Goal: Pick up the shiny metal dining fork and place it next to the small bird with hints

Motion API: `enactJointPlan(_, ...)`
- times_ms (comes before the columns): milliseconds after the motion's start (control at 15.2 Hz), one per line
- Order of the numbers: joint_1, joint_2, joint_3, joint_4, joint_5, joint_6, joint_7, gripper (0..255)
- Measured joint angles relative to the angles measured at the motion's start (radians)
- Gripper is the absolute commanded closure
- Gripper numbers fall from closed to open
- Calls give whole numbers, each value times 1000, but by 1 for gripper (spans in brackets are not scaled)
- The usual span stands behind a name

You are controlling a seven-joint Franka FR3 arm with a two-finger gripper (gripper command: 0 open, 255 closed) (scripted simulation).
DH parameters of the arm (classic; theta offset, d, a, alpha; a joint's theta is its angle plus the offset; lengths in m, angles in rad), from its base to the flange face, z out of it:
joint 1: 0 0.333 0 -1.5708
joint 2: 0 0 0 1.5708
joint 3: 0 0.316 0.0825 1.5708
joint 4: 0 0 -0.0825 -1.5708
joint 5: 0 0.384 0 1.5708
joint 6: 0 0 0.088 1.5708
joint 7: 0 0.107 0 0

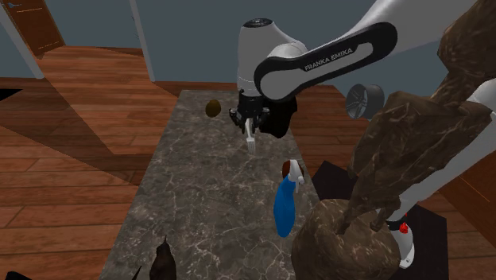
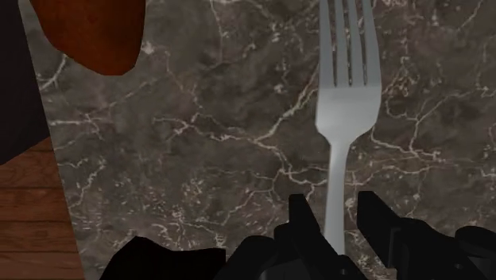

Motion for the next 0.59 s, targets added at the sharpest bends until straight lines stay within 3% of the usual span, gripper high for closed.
enactJointPlan(594,109,-102,122,-71,82,-33,172,255)
